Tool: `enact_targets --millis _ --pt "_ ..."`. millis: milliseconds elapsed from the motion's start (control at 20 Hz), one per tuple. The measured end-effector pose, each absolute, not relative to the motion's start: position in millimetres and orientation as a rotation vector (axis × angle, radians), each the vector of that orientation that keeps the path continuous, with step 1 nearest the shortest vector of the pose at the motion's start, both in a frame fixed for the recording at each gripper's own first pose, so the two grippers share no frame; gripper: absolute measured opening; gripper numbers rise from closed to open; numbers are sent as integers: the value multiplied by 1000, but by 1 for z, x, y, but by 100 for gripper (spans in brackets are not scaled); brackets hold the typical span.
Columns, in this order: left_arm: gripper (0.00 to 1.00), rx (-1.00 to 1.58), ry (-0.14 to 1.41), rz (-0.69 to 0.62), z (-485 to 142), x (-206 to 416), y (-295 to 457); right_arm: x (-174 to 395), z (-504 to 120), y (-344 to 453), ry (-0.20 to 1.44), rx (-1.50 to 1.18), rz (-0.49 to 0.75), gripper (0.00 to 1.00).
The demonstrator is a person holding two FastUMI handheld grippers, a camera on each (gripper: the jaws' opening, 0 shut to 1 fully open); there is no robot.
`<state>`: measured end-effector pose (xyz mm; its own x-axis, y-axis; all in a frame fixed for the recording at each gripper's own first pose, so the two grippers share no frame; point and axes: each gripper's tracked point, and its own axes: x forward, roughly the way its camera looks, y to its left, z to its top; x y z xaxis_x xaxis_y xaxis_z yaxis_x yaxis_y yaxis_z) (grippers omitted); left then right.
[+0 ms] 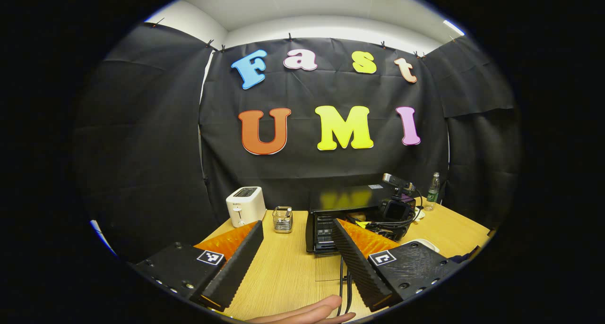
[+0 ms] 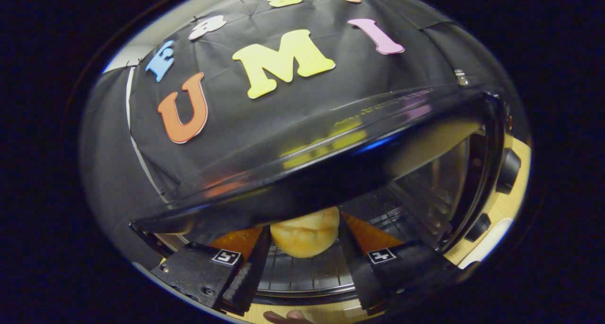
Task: Open the electric oven with the left hand, put the food in, and close the electric oven.
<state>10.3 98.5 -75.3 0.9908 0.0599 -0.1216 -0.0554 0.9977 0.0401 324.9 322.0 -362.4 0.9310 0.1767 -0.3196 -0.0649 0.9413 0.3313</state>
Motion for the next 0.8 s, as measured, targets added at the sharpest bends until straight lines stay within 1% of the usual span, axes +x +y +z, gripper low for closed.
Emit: enact_targets --millis 50,100,150,200,300,350,400,600,800 --pt "95 34 134 56 -79 11 97 326 -361 321 341 311 127 81" --pt "86 30 150 62 -83 11 97 328 -362 323 344 306 138 84" --pt "96 32 162 72 -86 12 100 328 -364 323 350 301 140 85" --pt "96 35 171 84 -88 12 101 325 -364 320 355 293 135 90" --pt "96 31 186 94 -92 11 102 320 -364 318 367 285 139 95" --pt "86 22 190 92 -92 10 100 316 -366 317 379 288 145 96" --pt "96 16 193 89 -93 8 100 312 -367 316 397 289 155 96" --pt "96 14 200 106 -101 9 99 289 -364 303 466 308 177 95" --pt "96 -13 259 112 -126 16 93 255 -340 284 444 293 237 95"
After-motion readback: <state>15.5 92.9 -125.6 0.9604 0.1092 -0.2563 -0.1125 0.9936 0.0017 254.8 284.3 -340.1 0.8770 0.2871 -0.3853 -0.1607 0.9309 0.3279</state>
